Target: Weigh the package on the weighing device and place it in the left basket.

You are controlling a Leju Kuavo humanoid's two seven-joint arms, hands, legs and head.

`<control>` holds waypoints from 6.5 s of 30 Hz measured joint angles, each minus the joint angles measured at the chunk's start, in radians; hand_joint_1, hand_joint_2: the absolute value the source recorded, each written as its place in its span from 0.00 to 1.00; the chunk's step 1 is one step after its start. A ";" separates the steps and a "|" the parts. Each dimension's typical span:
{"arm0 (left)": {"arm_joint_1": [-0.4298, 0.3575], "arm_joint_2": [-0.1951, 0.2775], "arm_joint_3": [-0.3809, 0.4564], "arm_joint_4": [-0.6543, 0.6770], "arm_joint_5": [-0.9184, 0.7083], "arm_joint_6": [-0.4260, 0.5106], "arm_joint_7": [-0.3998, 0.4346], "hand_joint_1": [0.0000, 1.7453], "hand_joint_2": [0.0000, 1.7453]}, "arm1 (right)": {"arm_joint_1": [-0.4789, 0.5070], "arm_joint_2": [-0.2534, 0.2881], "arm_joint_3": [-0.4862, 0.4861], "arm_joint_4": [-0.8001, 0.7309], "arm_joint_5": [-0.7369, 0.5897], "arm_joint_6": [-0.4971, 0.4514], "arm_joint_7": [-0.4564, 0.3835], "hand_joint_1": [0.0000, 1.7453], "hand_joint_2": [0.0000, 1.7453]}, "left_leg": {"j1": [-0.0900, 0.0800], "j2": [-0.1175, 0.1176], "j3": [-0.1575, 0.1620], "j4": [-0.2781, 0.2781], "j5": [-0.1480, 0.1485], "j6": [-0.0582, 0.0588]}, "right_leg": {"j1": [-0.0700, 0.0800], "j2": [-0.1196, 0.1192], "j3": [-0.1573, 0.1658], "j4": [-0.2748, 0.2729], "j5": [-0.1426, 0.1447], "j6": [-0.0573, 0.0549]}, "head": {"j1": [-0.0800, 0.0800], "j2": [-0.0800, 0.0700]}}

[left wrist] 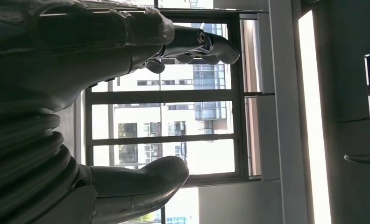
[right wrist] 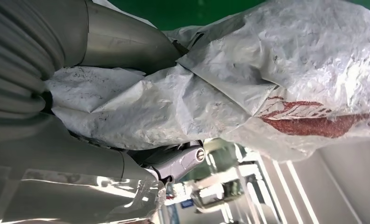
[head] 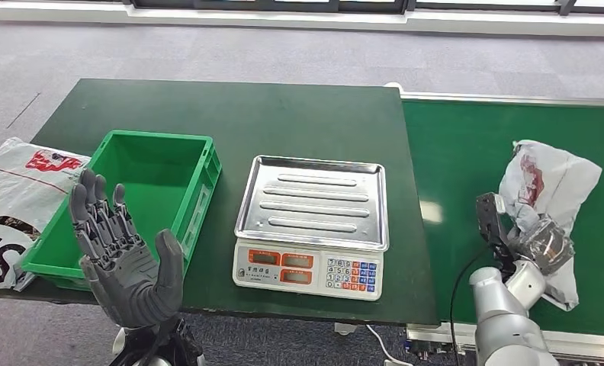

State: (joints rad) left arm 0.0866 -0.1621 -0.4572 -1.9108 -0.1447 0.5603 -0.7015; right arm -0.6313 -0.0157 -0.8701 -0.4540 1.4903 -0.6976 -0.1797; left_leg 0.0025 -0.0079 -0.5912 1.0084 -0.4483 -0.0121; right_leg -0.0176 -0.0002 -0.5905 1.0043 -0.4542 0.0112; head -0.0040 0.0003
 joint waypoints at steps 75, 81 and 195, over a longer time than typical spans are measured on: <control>-0.108 0.000 0.000 0.105 0.047 -0.029 0.000 0.00 1.00 | 0.038 0.340 0.823 0.017 -0.192 0.264 -0.345 1.00 1.00 | 0.001 0.003 -0.001 0.000 0.001 -0.002 | 0.001 0.004 -0.002 0.000 0.001 -0.001 | 0.000 0.000; -0.107 0.000 0.000 0.105 0.041 -0.028 0.000 0.00 1.00 | 0.038 0.346 0.843 0.021 -0.200 0.277 -0.378 1.00 1.00 | 0.001 0.003 -0.001 0.000 0.001 -0.002 | 0.001 0.004 -0.002 0.000 0.001 -0.001 | 0.000 0.000; -0.006 -0.010 0.001 0.071 -0.016 0.059 0.000 0.00 1.00 | 0.287 0.320 0.710 -0.551 -0.415 0.001 -0.236 0.00 1.00 | 0.001 -0.001 -0.002 0.000 0.000 -0.001 | 0.001 0.000 -0.002 0.000 0.000 -0.001 | 0.000 0.000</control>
State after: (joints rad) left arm 0.0806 -0.1720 -0.4559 -1.8402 -0.1602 0.6195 -0.7019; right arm -0.3445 0.3043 -0.1603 -1.0051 1.0754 -0.6970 -0.4161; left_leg 0.0037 -0.0087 -0.5931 1.0083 -0.4483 -0.0127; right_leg -0.0166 -0.0006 -0.5922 1.0041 -0.4547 0.0106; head -0.0038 0.0004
